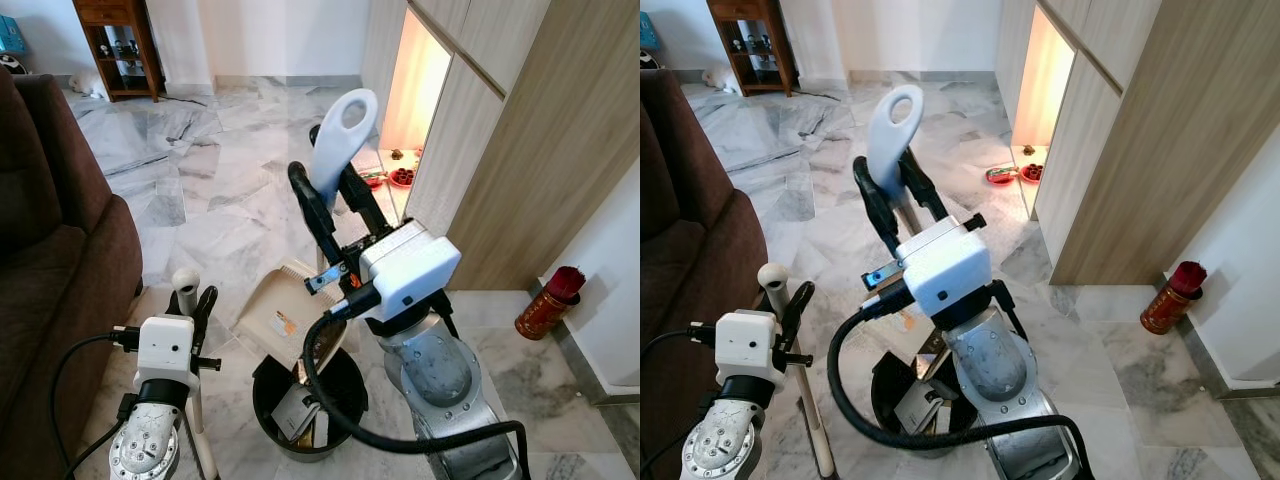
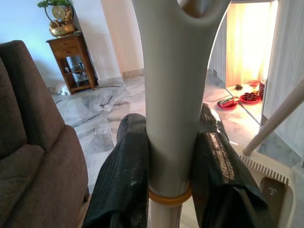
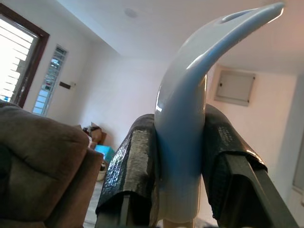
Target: Sweep floor
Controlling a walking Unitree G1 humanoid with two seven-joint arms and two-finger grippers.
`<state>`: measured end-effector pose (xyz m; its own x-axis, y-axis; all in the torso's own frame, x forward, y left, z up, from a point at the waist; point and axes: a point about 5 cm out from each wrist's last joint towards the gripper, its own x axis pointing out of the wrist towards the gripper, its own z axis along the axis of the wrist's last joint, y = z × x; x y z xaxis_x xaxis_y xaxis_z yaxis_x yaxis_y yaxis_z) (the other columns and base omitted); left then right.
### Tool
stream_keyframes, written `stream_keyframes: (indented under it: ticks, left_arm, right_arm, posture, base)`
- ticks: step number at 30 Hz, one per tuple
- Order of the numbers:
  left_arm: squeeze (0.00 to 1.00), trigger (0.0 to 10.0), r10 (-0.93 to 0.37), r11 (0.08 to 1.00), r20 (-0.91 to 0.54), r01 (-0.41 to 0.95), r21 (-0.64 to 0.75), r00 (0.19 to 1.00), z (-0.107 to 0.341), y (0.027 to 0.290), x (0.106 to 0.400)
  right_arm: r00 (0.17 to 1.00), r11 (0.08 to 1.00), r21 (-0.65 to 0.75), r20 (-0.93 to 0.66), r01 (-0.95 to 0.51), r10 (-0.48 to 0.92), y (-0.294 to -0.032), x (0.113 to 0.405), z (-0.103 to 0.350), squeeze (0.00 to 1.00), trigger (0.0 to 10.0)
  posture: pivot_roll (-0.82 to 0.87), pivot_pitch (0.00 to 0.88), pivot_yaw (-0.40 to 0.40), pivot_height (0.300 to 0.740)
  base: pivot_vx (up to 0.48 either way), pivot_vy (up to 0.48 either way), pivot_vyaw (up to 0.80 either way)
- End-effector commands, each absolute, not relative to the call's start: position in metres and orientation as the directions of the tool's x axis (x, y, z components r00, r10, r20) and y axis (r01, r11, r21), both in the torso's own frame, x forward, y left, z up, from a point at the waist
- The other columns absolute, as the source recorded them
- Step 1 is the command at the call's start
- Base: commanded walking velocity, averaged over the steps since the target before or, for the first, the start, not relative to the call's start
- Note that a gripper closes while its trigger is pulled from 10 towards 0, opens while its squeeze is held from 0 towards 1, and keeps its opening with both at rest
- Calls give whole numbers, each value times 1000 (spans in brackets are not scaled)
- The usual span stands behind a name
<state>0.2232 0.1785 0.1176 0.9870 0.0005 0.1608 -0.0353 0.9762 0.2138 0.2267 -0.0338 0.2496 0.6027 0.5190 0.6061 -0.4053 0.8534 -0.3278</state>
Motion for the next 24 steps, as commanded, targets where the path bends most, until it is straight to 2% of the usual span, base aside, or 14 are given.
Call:
stream_keyframes:
  ticks: [1, 11, 24]
  left_arm:
    - [0, 10000, -26, 974, 199, -20, 225, 980, 124, 175, 225]
    - [0, 10000, -19, 974, 207, -29, 226, 978, 124, 176, 226]
    - [0, 10000, -38, 969, 206, -15, 246, 978, 124, 174, 227]
  right_arm:
    - [509, 847, -361, 682, -391, 525, -34, 212, 266, 0, 10000]
    - [519, 836, -352, 663, -420, 540, -34, 214, 262, 0, 10000]
    - [535, 851, -362, 664, -382, 523, -37, 219, 262, 0, 10000]
  posture:
    - [9, 56, -22, 740]
    - [11, 53, -28, 740]
    - [14, 48, -26, 740]
  base:
    - [0, 0, 0]
    - [0, 0, 0]
    - [0, 0, 0]
